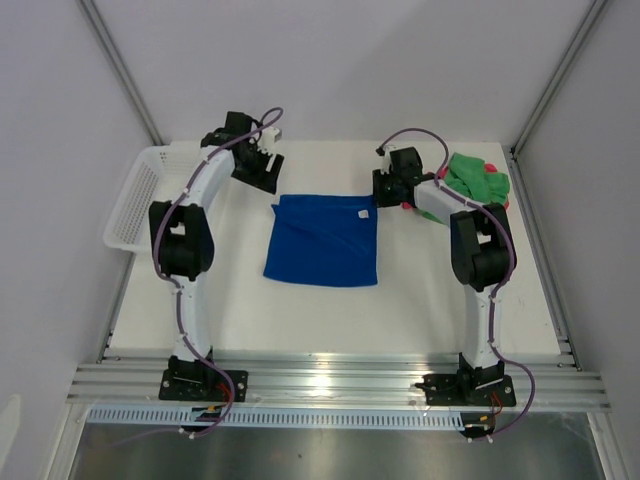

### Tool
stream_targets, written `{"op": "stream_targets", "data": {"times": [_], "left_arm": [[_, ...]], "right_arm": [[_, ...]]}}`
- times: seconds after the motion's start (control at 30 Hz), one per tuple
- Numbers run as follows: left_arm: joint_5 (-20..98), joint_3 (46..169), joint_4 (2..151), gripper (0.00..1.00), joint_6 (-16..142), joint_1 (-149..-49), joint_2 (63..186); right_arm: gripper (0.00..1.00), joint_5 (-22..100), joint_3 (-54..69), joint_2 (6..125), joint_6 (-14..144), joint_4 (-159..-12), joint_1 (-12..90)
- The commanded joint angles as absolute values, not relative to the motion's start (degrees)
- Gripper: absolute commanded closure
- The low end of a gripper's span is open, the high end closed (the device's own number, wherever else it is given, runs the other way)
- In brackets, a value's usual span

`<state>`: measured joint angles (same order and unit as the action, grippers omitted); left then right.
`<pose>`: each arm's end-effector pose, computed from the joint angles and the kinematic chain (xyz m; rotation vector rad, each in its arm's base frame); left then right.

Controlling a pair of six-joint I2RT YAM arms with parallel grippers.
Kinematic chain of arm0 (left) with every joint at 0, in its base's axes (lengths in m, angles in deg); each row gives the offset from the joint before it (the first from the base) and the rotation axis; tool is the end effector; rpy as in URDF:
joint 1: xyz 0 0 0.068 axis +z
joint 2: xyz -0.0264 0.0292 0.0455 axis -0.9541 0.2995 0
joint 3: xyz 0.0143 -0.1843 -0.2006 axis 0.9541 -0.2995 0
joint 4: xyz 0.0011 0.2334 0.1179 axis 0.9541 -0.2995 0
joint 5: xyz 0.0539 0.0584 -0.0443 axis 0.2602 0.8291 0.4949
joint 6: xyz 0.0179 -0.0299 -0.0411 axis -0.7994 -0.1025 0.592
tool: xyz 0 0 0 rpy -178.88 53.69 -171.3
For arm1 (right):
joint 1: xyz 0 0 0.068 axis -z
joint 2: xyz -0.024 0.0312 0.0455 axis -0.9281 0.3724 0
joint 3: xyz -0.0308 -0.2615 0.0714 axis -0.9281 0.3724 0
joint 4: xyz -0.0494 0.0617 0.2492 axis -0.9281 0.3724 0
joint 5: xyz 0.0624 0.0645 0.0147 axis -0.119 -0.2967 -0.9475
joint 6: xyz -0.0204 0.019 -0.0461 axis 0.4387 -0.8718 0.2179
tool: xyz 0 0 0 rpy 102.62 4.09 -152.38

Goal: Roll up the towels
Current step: Fold the towel

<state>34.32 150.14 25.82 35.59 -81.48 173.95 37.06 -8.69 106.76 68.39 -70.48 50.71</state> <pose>0.4712 -0.0818 0.2564 0.6264 2.4912 -0.2428 0.4546 0.1492 0.1841 -0.3725 2.3663 0.3805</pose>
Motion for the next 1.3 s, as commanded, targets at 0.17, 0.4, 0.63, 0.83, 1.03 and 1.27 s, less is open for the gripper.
{"op": "stream_targets", "data": {"times": [0.17,0.4,0.63,0.83,1.03,1.27], "left_arm": [[33.52,156.47,22.67,0.19,35.2,-81.8,178.14],[30.18,150.06,24.6,0.35,34.95,-81.89,174.09],[32.72,149.62,23.55,0.31,28.18,-84.43,175.94],[36.68,152.86,23.29,0.32,26.77,-85.85,178.31],[36.95,157.34,19.69,0.34,26.07,-85.85,181.91],[35.28,158.49,17.06,0.39,23.08,-86.2,182.44]], "right_arm": [[0.64,36.22,-6.6,103.58,64.47,-75.54,50.48],[0.71,35.61,-11.32,106.72,64.03,-75.2,49.77],[0.69,34.82,-14.23,110.59,62.97,-74.05,49.86],[0.68,33.85,-17.39,113.94,62.01,-72.91,49.86],[0.67,34.82,-18.72,115.88,61.83,-71.68,49.95],[0.69,32.71,-18.19,116.14,61.57,-71.24,49.95]]}}
